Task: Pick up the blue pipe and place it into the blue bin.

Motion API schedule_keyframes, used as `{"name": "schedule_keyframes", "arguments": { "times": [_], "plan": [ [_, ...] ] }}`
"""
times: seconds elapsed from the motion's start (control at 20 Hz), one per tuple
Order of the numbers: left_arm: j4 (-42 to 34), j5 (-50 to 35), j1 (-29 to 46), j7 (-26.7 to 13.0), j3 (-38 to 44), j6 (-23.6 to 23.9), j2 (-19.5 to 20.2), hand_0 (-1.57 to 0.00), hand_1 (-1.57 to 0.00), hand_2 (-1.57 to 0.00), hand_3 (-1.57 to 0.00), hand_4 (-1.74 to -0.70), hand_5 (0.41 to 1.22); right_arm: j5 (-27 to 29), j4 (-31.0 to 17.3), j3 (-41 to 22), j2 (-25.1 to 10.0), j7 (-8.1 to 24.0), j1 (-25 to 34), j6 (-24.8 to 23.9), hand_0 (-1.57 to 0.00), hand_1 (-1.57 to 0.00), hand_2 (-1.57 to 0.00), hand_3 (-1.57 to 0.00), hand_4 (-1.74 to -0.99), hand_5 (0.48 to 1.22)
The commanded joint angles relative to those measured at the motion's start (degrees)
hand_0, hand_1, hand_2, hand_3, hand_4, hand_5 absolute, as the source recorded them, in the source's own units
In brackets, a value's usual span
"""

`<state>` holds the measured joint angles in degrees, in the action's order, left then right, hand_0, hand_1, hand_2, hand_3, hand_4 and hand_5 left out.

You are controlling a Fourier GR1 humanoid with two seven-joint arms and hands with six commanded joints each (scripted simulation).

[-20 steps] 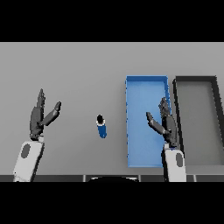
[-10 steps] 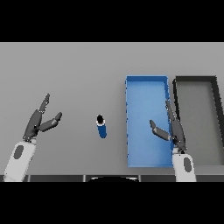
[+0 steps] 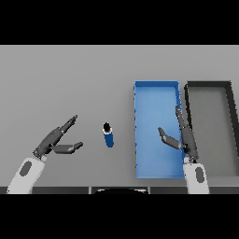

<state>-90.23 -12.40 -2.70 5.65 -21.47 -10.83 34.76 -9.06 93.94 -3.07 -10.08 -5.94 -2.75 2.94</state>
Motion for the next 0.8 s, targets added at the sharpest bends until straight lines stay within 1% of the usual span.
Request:
{"name": "schedule_keyframes", "arguments": {
  "times": [0.0, 0.1, 0.15, 0.25, 0.3, 0.35, 0.4, 0.5, 0.55, 0.6, 0.65, 0.7, 0.75],
  "plan": [
    [-0.70, 0.71, 0.19, -1.15, -1.19, -0.09, -0.40, 0.00, 0.00, 0.00, 0.00, -1.11, 0.497, -0.25, 0.87, -0.01, -0.21, 0.24, -0.09, -0.24, 0.00, 0.00, 0.00, 0.00, -1.164, 0.617],
    [-3.12, 2.42, 0.90, -2.20, -3.49, 0.26, -1.17, 0.00, 0.00, 0.00, 0.00, -1.13, 0.475, 0.67, 1.16, 0.26, -0.17, 0.00, -0.68, 0.24, 0.00, 0.00, 0.00, 0.00, -1.182, 0.618],
    [-3.61, 3.15, 0.46, -3.95, -4.60, 0.39, -1.82, 0.00, 0.00, 0.00, 0.00, -1.14, 0.464, 0.67, 1.40, 0.14, -0.17, 0.61, -0.70, 0.36, 0.00, 0.00, 0.00, 0.00, -1.189, 0.619],
    [-1.62, 4.71, -0.65, -4.62, -6.47, 0.25, -4.34, 0.00, 0.00, 0.00, 0.00, -1.14, 0.450, 1.14, 1.07, 0.38, -0.09, 1.03, -0.16, 0.51, 0.00, 0.00, 0.00, 0.00, -1.197, 0.615],
    [-1.49, 4.93, -0.78, -4.06, -7.06, 0.05, -5.17, 0.00, 0.00, 0.00, 0.00, -1.14, 0.452, 1.25, 1.35, 0.48, -0.35, 0.26, -0.96, 0.76, 0.00, 0.00, 0.00, 0.00, -1.205, 0.618],
    [-0.80, 5.40, -1.81, -4.57, -7.74, 0.57, -6.99, 0.00, 0.00, 0.00, 0.00, -1.15, 0.451, 1.14, 1.66, 0.24, -0.04, 0.60, -0.50, 0.61, 0.00, 0.00, 0.00, 0.00, -1.213, 0.625],
    [0.80, 5.73, -2.95, -4.57, -7.91, 0.38, -7.92, 0.00, 0.00, 0.00, 0.00, -1.15, 0.452, 1.12, 0.95, 0.35, 0.07, 0.81, -0.06, 0.53, 0.00, 0.00, 0.00, 0.00, -1.218, 0.627],
    [3.14, 7.24, -3.62, -2.37, -8.81, 0.81, -10.14, 0.00, 0.00, 0.00, 0.00, -1.15, 0.459, 1.31, 1.66, 0.43, 0.24, 0.57, -1.20, 0.41, 0.00, 0.00, 0.00, 0.00, -1.214, 0.624],
    [4.68, 7.70, -4.48, -2.23, -9.11, 1.59, -12.15, 0.00, 0.00, 0.00, 0.00, -1.16, 0.460, 1.18, 1.49, 0.54, 0.21, 1.00, -1.07, 0.26, 0.00, 0.00, 0.00, 0.00, -1.211, 0.622],
    [5.18, 7.85, -4.67, -1.64, -9.15, 1.97, -12.95, 0.00, 0.00, 0.00, 0.00, -1.15, 0.460, 0.88, 1.95, 0.40, -0.22, 0.57, -1.65, 0.46, 0.00, 0.00, 0.00, 0.00, -1.201, 0.620],
    [5.95, 8.04, -5.46, -2.22, -9.53, 2.46, -14.55, 0.00, 0.00, 0.00, 0.00, -1.15, 0.460, 1.36, 2.25, 0.67, -0.15, 1.55, -0.88, 0.39, 0.00, 0.00, 0.00, 0.00, -1.202, 0.621],
    [7.27, 8.36, -6.55, -2.33, -9.48, 2.83, -15.62, 0.00, 0.00, 0.00, 0.00, -1.14, 0.460, 1.24, 2.17, 0.55, -0.03, 1.77, -1.01, 0.36, 0.00, 0.00, 0.00, 0.00, -1.205, 0.625],
    [8.28, 8.85, -6.90, -1.25, -9.89, 2.84, -16.52, 0.00, 0.00, 0.00, 0.00, -1.13, 0.459, 1.20, 2.41, 0.24, 0.24, 1.50, -1.42, 0.47, 0.00, 0.00, 0.00, 0.00, -1.210, 0.631]
  ]
}}
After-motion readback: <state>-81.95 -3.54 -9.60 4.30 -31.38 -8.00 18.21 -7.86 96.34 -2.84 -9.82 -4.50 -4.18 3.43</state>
